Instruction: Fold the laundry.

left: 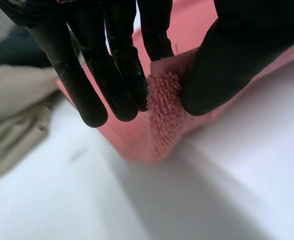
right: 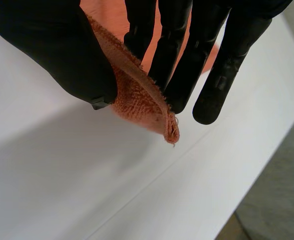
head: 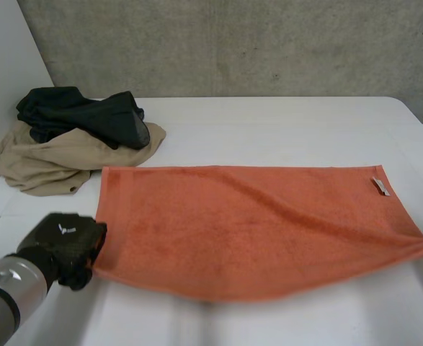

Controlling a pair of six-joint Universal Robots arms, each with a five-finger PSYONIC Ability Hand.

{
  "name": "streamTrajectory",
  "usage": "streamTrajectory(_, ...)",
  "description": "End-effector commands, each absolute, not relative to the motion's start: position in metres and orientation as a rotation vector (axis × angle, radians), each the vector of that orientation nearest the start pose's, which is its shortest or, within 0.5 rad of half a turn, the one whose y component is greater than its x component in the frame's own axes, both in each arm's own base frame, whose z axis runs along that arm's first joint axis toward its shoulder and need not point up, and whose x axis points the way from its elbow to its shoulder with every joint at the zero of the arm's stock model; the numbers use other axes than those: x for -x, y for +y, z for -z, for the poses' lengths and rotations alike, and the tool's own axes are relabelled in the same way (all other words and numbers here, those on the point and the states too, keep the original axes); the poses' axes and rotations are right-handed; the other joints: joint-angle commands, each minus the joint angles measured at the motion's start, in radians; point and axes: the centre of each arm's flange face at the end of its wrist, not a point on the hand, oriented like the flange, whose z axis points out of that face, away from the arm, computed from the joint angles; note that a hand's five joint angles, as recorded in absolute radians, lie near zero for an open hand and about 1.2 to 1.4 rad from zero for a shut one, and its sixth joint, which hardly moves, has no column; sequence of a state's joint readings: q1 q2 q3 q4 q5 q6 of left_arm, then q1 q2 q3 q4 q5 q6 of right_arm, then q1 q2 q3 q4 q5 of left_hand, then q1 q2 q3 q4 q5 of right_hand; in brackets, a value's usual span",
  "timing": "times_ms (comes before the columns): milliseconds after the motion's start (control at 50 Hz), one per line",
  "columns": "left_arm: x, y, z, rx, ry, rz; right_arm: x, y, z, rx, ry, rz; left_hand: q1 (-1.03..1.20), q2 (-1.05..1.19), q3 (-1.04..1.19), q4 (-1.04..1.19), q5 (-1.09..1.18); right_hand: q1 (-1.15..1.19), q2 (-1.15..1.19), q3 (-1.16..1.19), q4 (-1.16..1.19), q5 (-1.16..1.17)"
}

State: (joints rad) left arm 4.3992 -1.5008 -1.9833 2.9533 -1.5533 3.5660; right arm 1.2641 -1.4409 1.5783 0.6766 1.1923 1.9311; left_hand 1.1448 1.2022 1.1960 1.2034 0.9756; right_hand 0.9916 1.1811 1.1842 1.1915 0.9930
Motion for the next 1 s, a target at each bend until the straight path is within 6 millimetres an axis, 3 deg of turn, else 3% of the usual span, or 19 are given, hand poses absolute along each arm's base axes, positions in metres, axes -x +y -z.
streamTrajectory(20, 0.205, -0.214, -0.211, -0.895, 2.324, 1.809, -0.088, -0.320, -0.222, 1.457, 2.668, 1.533, 0.251, 0.194, 0.200, 0.193, 0.246, 0.405, 0.215, 0.212, 0.205, 0.229)
streamTrajectory(140, 0.218, -0.260, -0.204, -0.837, 2.221, 1.931, -0.124, -0.353, -0.205, 1.479, 2.592, 1.663, 0.251, 0.194, 0.200, 0.193, 0.246, 0.405, 0.215, 0.212, 0.205, 0.229)
streamTrajectory(320, 0.235, -0.341, -0.185, -0.603, 2.088, 1.947, -0.144, -0.407, -0.180, 1.514, 2.503, 1.973, 0.251, 0.194, 0.200, 0.193, 0.246, 0.405, 0.215, 0.212, 0.205, 0.229)
streamTrajectory(460, 0.254, -0.383, -0.166, -0.586, 2.046, 1.993, -0.167, -0.437, -0.162, 1.536, 2.361, 2.201, 0.251, 0.194, 0.200, 0.193, 0.246, 0.405, 0.215, 0.212, 0.205, 0.229)
streamTrajectory(540, 0.265, -0.396, -0.155, -0.597, 2.038, 2.018, -0.175, -0.448, -0.148, 1.543, 2.323, 2.255, 0.226, 0.168, 0.175, 0.167, 0.220, 0.405, 0.215, 0.212, 0.205, 0.229)
streamTrajectory(580, 0.271, -0.396, -0.149, -0.617, 2.042, 2.028, -0.180, -0.454, -0.139, 1.543, 2.318, 2.282, -0.055, -0.112, -0.106, -0.113, -0.060, -0.120, -0.309, -0.312, -0.320, -0.296)
streamTrajectory(600, 0.275, -0.395, -0.148, -0.630, 2.041, 2.038, -0.180, -0.456, -0.136, 1.539, 2.322, 2.290, -0.298, -0.355, -0.349, -0.356, -0.303, -0.361, -0.551, -0.554, -0.561, -0.537)
streamTrajectory(620, 0.281, -0.393, -0.149, -0.649, 2.029, 2.066, -0.181, -0.458, -0.134, 1.532, 2.329, 2.303, -0.922, -0.979, -0.973, -0.981, -0.927, -0.561, -0.751, -0.754, -0.761, -0.737)
streamTrajectory(640, 0.285, -0.392, -0.149, -0.660, 2.021, 2.086, -0.181, -0.460, -0.132, 1.513, 2.361, 2.322, -0.970, -1.028, -1.021, -1.029, -0.976, -0.817, -1.007, -1.010, -1.017, -0.993)
streamTrajectory(760, 0.288, -0.382, -0.162, -0.663, 1.975, 2.159, -0.187, -0.453, -0.155, 1.410, 2.358, 2.387, -0.970, -1.028, -1.021, -1.029, -0.976, -0.817, -1.007, -1.010, -1.017, -0.993)
streamTrajectory(900, 0.274, -0.360, -0.189, -0.644, 1.976, 2.165, -0.178, -0.418, -0.215, 1.109, 2.292, 2.399, -0.970, -1.028, -1.021, -1.029, -0.976, -0.817, -1.007, -1.010, -1.017, -0.993)
streamTrajectory(940, 0.269, -0.347, -0.198, -0.645, 1.982, 2.161, -0.172, -0.403, -0.225, 1.084, 2.290, 2.337, -0.970, -1.028, -1.021, -1.029, -0.976, -0.817, -1.007, -1.010, -1.017, -0.993)
streamTrajectory(1000, 0.262, -0.327, -0.203, -0.658, 1.997, 2.148, -0.158, -0.388, -0.224, 1.093, 2.340, 2.205, -0.970, -1.028, -1.021, -1.029, -0.976, -0.817, -1.007, -1.010, -1.017, -0.993)
